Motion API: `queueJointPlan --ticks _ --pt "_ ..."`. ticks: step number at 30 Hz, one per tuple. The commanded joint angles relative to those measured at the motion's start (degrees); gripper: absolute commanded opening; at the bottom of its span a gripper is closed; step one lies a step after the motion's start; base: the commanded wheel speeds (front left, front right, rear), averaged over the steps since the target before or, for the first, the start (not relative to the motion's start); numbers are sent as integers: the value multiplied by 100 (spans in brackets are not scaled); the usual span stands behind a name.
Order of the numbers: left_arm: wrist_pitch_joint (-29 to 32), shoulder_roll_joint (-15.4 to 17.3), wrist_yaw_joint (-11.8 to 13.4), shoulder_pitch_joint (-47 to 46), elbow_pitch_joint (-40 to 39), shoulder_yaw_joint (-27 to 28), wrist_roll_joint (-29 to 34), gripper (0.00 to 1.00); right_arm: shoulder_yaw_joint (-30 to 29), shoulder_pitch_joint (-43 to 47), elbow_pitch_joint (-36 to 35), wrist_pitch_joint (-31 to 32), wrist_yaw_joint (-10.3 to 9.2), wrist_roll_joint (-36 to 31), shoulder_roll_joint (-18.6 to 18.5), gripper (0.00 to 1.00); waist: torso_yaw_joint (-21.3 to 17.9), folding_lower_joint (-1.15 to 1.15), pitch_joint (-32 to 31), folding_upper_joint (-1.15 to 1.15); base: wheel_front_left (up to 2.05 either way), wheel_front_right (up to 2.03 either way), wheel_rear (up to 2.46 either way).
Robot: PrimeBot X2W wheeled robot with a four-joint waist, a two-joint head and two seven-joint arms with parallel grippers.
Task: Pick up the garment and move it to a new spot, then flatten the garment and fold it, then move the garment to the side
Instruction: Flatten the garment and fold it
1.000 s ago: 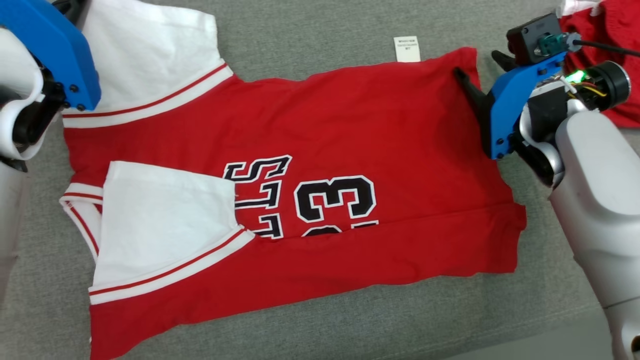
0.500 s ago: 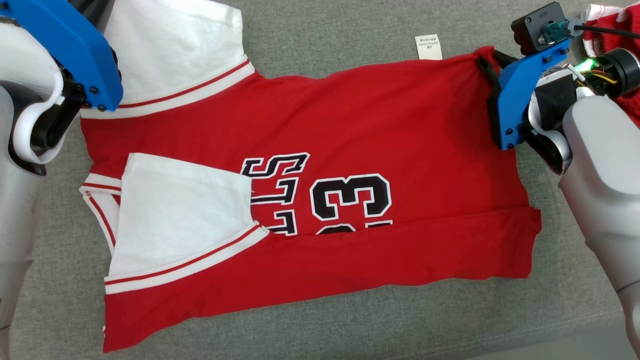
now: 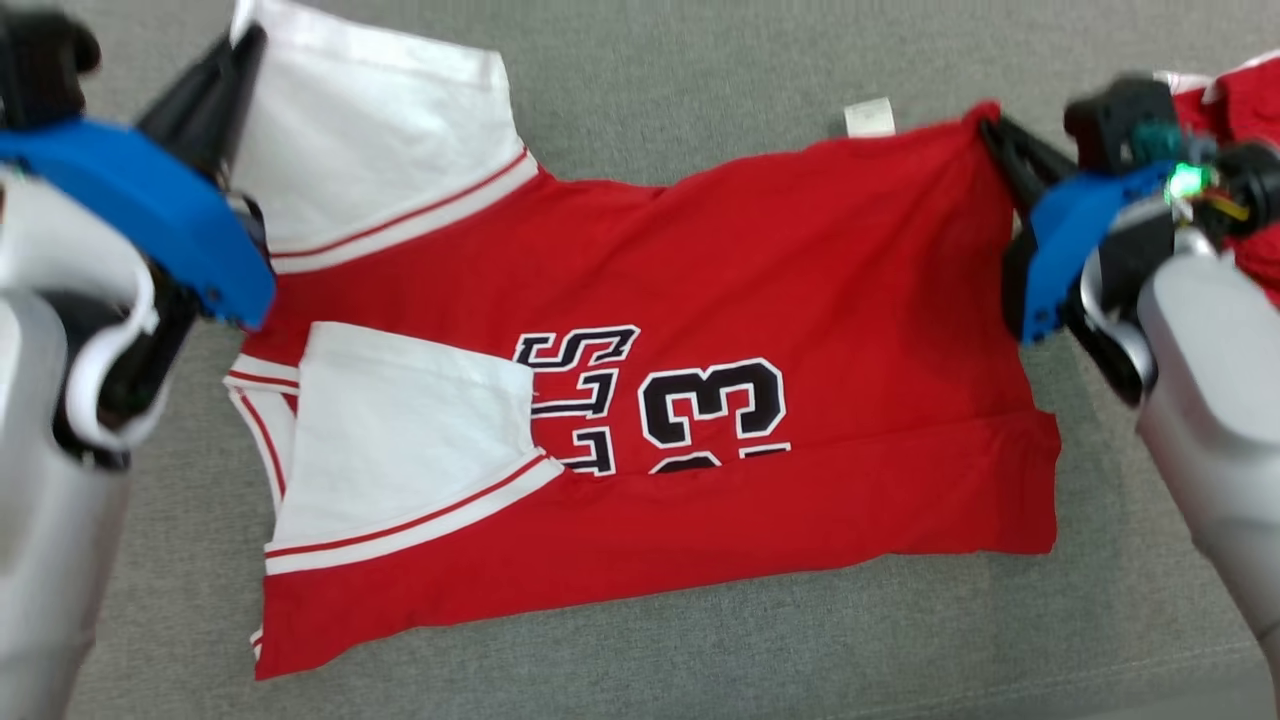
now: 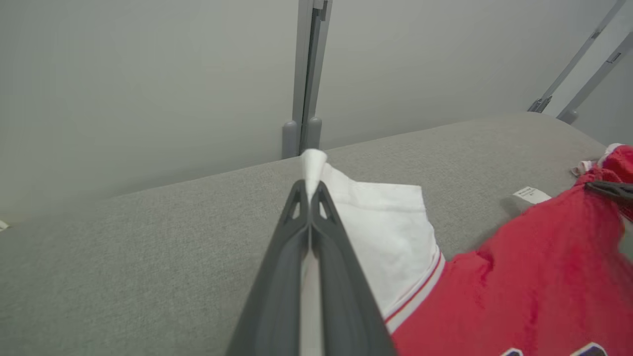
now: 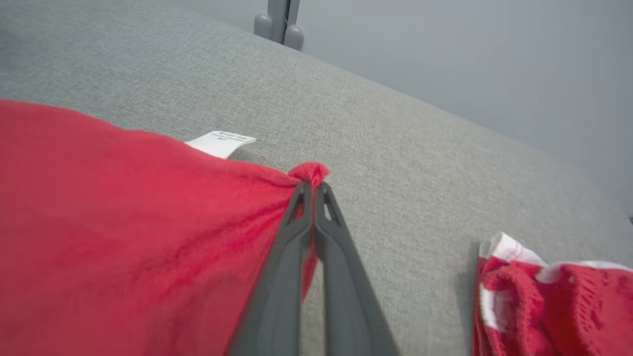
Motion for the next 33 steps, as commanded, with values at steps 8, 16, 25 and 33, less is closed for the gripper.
queueJointPlan --ticks 8,16,25,33 --pt "-473 33 434 1792 -1392 171 -212 0 -211 1340 -643 -600 -1 393 -405 0 202 0 -564 0 0 0 0" --pt "-882 -194 774 3343 -1929 132 -456 0 -892 2598 -1423 -624 0 426 -436 0 387 0 -811 0 0 0 0" --pt "-1246 -470 825 4111 -1675 7 -602 0 -1661 3664 -2251 -383 -1 162 -264 0 423 0 -1008 0 0 0 0" --pt "-1422 -596 802 4250 -1172 -22 -657 13 -2059 4137 -2566 -239 -1 -23 22 38 390 0 -1141 0 0 0 0"
